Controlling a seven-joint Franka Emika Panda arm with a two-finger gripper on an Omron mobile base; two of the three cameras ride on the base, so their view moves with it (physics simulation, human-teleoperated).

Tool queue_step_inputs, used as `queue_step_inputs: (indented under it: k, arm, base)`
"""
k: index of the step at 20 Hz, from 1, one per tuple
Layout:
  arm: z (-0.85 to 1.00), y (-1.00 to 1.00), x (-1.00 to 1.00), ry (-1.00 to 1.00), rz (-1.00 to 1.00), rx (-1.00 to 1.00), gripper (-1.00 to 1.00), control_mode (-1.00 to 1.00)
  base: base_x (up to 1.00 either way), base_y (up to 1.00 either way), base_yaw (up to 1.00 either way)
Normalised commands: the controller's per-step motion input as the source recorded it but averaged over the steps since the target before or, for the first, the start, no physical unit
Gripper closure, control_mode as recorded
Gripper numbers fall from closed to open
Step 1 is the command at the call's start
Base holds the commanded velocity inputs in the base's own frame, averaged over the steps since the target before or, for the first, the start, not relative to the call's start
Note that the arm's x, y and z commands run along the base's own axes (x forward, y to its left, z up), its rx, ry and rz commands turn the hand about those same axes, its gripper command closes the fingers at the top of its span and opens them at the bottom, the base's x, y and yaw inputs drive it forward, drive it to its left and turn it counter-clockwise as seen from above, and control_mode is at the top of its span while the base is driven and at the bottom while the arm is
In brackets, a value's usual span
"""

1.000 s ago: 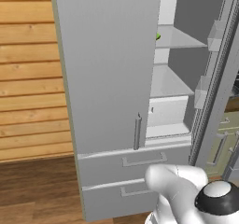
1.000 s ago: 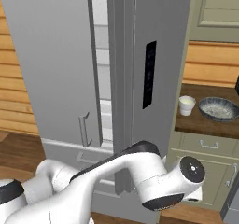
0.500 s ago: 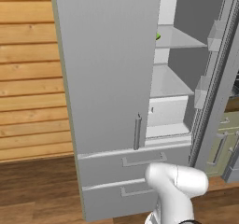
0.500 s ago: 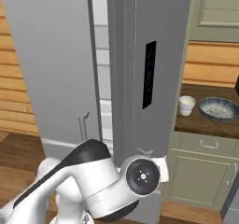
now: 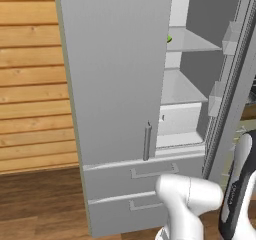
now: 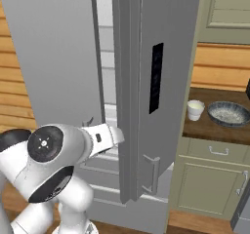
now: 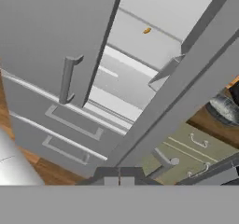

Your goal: Grab a lemon wedge from the fridge and one ice cube from the ice bowl, and put them in the glass of lemonade.

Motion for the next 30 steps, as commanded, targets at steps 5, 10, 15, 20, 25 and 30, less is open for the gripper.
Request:
queue_step_inputs:
  k: [5, 10, 15, 20, 25, 30]
  arm:
    - [0.61, 1.0, 0.28, 0.09, -0.04, -0.29, 1.0, -1.0]
    - [0.1, 0.77, 0.39, 0.05, -0.07, -0.28, 1.0, -1.0]
    - [0.0, 0.08, 0.46, -0.08, -0.09, -0.14, -1.0, -1.0]
    - [0.0, -0.34, 0.61, -0.05, -0.07, -0.03, -1.0, -1.0]
    - [-0.04, -0.47, 0.66, 0.0, -0.12, -0.06, -1.0, -1.0]
    - [-0.12, -0.41, 0.74, 0.0, -0.14, -0.09, -1.0, -1.0]
  base:
    - [0.0, 0.0, 0.0]
    - [0.0, 0.0, 0.0]
    - [0.0, 0.0, 0.0]
    - [0.0, 0.0, 0.0]
    - [0.0, 0.0, 0.0]
    - [0.0, 0.0, 0.0]
